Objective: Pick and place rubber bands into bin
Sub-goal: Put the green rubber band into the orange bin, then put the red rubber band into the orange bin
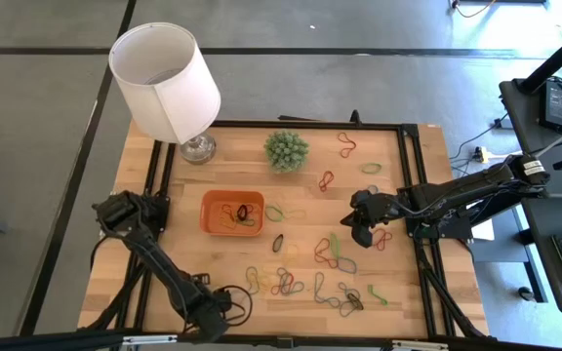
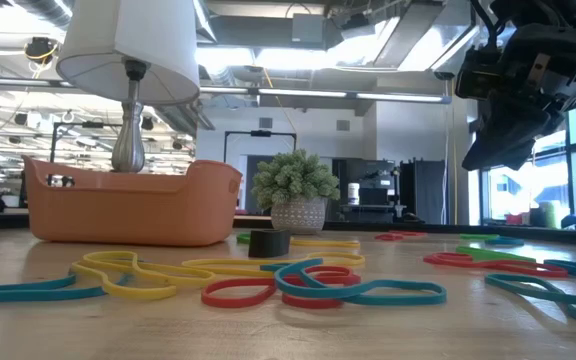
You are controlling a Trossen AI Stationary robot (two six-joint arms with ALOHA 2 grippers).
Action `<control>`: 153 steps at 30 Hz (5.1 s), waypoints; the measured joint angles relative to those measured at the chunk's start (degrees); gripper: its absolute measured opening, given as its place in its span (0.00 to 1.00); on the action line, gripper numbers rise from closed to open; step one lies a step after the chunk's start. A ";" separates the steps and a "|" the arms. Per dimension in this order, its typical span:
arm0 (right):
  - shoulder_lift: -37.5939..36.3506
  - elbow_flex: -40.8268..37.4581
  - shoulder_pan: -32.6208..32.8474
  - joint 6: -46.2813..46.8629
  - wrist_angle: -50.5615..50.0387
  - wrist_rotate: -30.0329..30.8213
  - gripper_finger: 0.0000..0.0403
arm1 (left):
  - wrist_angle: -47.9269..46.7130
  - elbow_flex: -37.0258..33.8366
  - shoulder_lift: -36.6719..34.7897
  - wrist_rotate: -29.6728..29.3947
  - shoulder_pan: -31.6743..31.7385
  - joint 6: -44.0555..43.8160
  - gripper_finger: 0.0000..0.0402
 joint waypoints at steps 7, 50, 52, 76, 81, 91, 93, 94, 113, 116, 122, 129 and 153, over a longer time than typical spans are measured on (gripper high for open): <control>0.00 0.00 -0.01 -1.08 -0.01 0.02 0.03 | -4.97 4.36 -0.65 0.05 1.68 -0.60 0.01; 0.04 0.00 -0.07 12.17 12.05 7.05 0.03 | -9.19 -19.13 -24.51 -13.01 51.89 59.68 0.06; 0.04 0.00 -0.07 12.18 12.11 8.40 0.03 | -8.85 -19.26 -24.51 -12.79 52.20 60.73 0.10; 0.04 0.02 -0.17 17.93 11.97 13.66 0.03 | -7.12 -14.95 -49.96 -10.33 57.40 74.38 0.01; 0.04 0.00 -0.17 18.01 12.27 13.68 0.03 | -0.36 -22.31 -60.28 -8.25 57.53 71.28 0.00; 0.04 0.09 -2.35 16.56 19.10 26.02 0.03 | 25.63 -45.60 -79.83 -0.76 57.53 62.14 0.00; 0.07 0.17 -5.24 14.07 21.89 26.51 0.03 | 28.74 -48.19 -82.61 -1.00 57.53 61.50 0.00; 0.29 0.71 -6.93 12.20 22.17 26.47 0.03 | 29.66 -49.23 -83.80 -1.12 57.53 61.51 0.00; 30.06 40.63 -48.20 -6.72 -31.85 9.86 0.03 | 31.83 -53.20 -91.48 -5.87 57.53 56.87 0.00; 34.99 43.09 -52.02 -12.58 -32.65 6.62 0.06 | 31.82 -53.20 -91.48 -5.94 57.53 56.42 0.00; 43.64 45.55 -55.70 -22.19 -32.37 3.14 0.20 | 31.90 -53.20 -91.46 -5.99 57.53 55.07 0.00; 50.86 45.57 -59.26 -30.98 -27.37 2.98 0.37 | 33.73 -53.20 -91.46 -6.06 57.53 52.37 0.00; 55.66 45.03 -60.30 -35.93 -25.86 -0.89 0.01 | 31.36 -53.20 -91.41 -7.56 57.53 49.83 0.01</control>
